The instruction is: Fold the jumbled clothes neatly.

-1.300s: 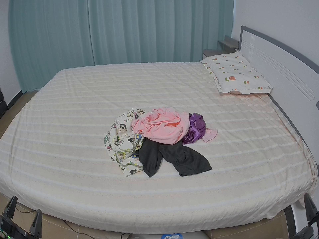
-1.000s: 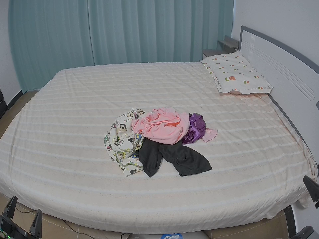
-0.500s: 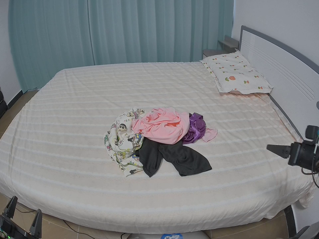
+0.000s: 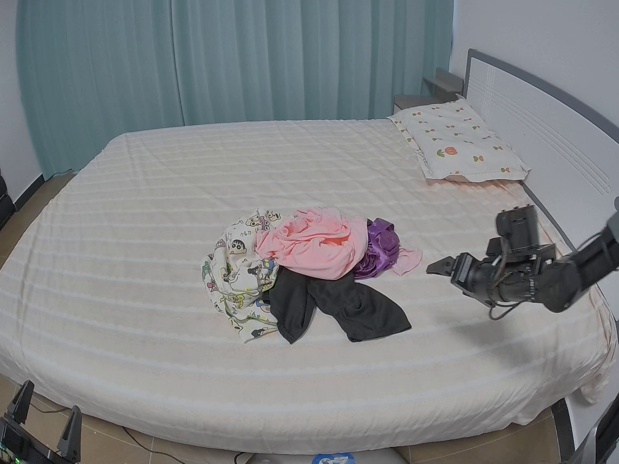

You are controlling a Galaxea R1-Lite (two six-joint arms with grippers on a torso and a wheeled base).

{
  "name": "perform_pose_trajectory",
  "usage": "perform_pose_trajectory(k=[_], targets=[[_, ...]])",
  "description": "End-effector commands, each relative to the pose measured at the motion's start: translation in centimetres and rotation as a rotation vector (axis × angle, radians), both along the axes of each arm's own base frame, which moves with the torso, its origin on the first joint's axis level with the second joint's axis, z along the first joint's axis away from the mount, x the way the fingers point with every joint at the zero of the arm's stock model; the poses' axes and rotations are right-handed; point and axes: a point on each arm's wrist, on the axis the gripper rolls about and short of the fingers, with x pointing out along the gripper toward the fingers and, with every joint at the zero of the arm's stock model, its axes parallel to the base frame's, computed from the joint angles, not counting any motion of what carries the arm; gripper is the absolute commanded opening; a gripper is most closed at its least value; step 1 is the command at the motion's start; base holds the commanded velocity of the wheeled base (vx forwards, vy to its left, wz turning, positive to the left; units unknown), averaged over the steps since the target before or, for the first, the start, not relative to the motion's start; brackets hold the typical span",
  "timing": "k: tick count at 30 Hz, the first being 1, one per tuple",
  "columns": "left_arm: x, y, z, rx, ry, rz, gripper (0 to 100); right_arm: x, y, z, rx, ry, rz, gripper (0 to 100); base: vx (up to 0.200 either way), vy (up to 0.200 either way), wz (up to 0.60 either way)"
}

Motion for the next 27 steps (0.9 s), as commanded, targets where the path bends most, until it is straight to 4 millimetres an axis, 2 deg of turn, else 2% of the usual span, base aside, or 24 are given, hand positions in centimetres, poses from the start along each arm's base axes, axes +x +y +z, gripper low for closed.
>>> perform_pose_trajectory(k=[1, 3, 11, 20, 21, 27], targets=[[0.0, 0.0, -0.5, -0.001, 0.002, 0.002, 100, 6.1, 4.8, -8.9, 0.042, 0.085, -0.114, 100, 0.0, 0.0, 0.0], [0.0, 0.0, -0.5, -0.001, 0.002, 0.001, 100, 6.3, 5.2, -10.3, 0.034, 0.103, -0.113, 100, 0.0, 0.0, 0.0], [0.0, 0.0, -0.5, -0.002, 0.002, 0.002, 100, 6.9, 6.0, -12.5, 0.014, 0.114, -0.107, 100, 0.0, 0.0, 0.0], [0.0, 0.0, -0.5, -0.002, 0.002, 0.002, 100, 7.0, 6.4, -12.6, -0.003, 0.103, -0.084, 100, 0.0, 0.0, 0.0], [0.0, 0.0, -0.5, -0.002, 0.002, 0.002, 100, 6.9, 6.6, -12.6, -0.004, 0.104, -0.073, 0, 0.0, 0.0, 0.0], [0.0, 0.0, -0.5, -0.002, 0.002, 0.002, 100, 6.5, 7.4, -13.1, -0.039, 0.105, -0.02, 0, 0.0, 0.0, 0.0]])
